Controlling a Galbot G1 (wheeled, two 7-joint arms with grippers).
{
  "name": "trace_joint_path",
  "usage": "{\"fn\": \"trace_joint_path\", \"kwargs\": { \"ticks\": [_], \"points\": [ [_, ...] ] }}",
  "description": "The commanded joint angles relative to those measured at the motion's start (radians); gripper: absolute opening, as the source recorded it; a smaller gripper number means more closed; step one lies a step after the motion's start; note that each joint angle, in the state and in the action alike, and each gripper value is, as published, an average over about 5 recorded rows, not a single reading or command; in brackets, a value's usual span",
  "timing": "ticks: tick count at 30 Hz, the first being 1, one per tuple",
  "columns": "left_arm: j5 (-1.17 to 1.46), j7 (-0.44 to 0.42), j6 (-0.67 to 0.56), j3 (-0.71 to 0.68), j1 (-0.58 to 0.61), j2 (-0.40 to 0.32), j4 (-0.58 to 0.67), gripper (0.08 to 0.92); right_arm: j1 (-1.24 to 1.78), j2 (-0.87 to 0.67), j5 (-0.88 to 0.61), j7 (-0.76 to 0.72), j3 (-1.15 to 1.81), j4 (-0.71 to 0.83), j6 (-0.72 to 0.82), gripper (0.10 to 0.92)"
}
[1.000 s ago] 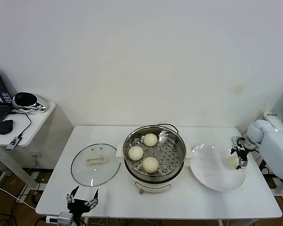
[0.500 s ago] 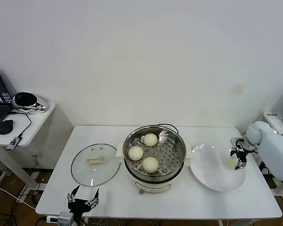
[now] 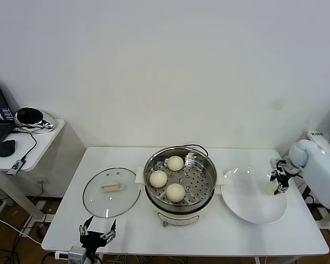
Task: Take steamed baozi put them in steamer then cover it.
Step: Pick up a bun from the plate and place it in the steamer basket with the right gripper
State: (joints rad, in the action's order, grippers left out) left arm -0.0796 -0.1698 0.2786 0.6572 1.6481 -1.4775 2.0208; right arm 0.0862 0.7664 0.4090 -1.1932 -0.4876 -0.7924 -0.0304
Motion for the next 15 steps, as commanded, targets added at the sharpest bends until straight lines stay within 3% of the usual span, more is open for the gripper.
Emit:
{"fn": "trace_joint_path", "kwargs": {
  "ticks": [1, 7, 15],
  "points": [
    [-0.011, 0.007, 0.009, -0.001, -0.012, -0.001, -0.003, 0.823, -0.134, -0.077, -0.171, -0.030, -0.164, -0.153, 0.064, 0.594],
    [-0.016, 0.015, 0.015, -0.001, -0.026, 0.001, -0.003, 0.823, -0.480, -0.101, -0.404, -0.067, -0.515, -0.331, 0.183, 0.594],
    [-0.014, 0.020, 0.024, 0.004, -0.039, 0.014, 0.015, 0.823, -0.785, 0.035, -0.621, -0.083, -0.799, -0.415, 0.300, 0.594]
  ]
}}
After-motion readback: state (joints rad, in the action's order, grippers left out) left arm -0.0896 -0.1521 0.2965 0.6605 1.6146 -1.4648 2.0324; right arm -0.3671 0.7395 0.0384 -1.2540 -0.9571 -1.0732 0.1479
